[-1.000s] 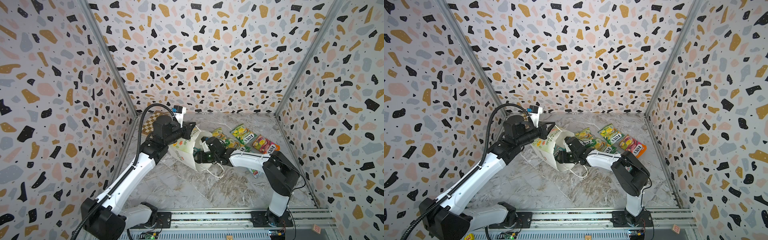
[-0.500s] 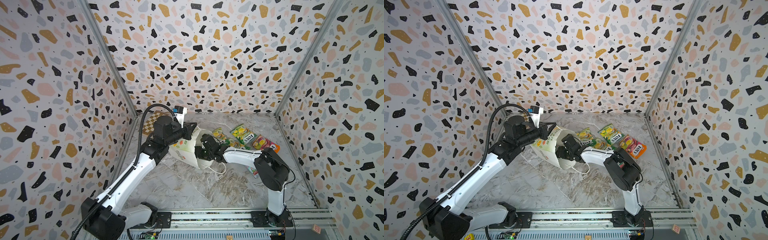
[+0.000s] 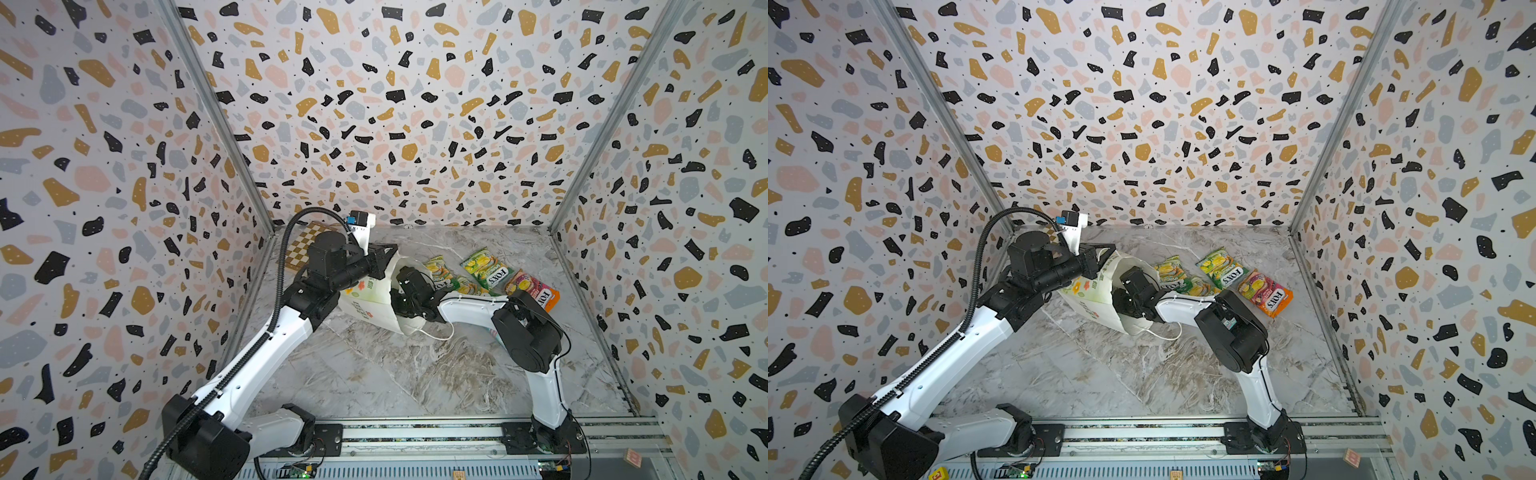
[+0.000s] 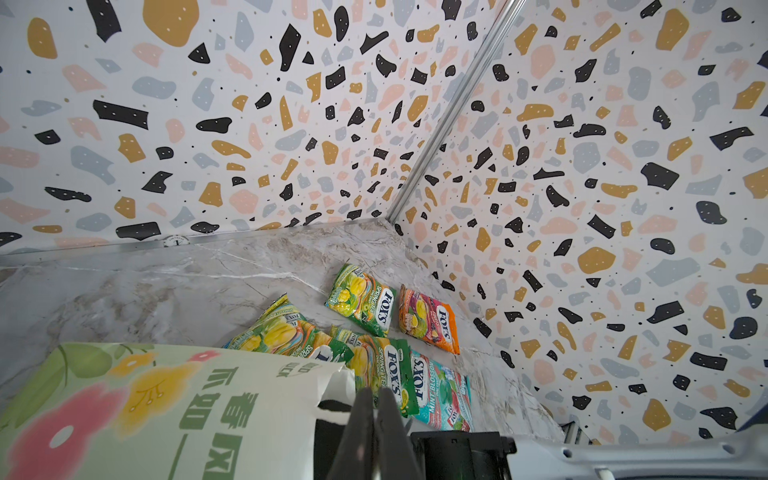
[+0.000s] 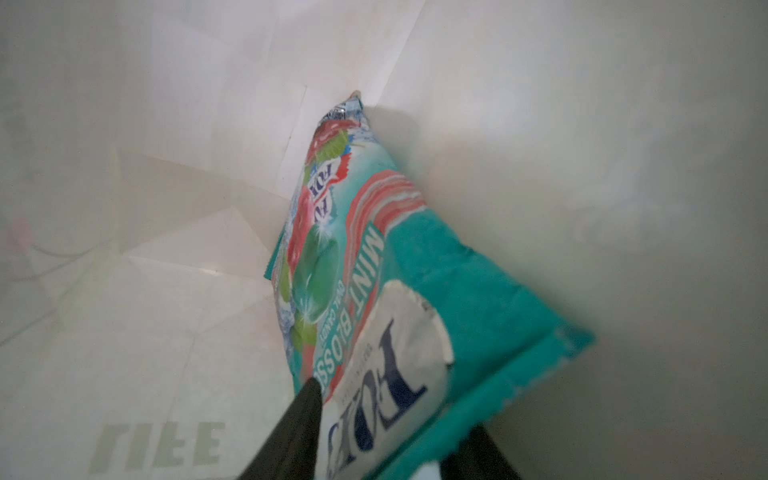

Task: Take the snacks out of the paper bag
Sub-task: 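Lower the right gripper and close on the last teal Mint Blossom packet, then lift the teal packet out of the bag with the right gripper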

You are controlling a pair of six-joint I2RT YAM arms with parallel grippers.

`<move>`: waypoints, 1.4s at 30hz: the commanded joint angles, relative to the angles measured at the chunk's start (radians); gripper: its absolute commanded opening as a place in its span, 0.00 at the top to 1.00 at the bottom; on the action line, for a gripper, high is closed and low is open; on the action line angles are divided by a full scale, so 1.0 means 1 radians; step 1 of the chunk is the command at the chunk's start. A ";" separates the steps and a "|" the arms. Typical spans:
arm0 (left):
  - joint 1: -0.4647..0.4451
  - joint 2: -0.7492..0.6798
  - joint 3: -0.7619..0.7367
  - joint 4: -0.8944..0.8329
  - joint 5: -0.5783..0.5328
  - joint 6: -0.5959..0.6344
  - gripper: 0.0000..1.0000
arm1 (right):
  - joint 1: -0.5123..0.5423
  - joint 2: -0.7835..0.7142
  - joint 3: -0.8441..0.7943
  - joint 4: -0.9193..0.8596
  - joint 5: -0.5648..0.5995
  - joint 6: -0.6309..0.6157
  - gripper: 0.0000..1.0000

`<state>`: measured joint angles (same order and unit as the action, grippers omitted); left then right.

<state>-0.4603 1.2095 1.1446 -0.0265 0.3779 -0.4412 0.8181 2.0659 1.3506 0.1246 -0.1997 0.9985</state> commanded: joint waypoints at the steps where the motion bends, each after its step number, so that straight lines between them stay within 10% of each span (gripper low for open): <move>1: -0.004 -0.042 -0.005 0.088 0.011 -0.011 1.00 | -0.010 -0.014 0.028 0.049 -0.019 -0.002 0.73; 7: -0.004 -0.050 -0.008 0.052 -0.037 0.027 1.00 | -0.018 -0.065 -0.023 0.078 -0.010 -0.032 1.00; 42: -0.003 -0.058 -0.019 -0.085 -0.283 0.126 1.00 | -0.029 -0.530 -0.115 -0.112 -0.044 -0.322 1.00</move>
<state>-0.4610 1.1725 1.1358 -0.1368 0.1211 -0.3267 0.7925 1.6123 1.2343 0.0135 -0.2356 0.7315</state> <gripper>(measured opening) 0.047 0.052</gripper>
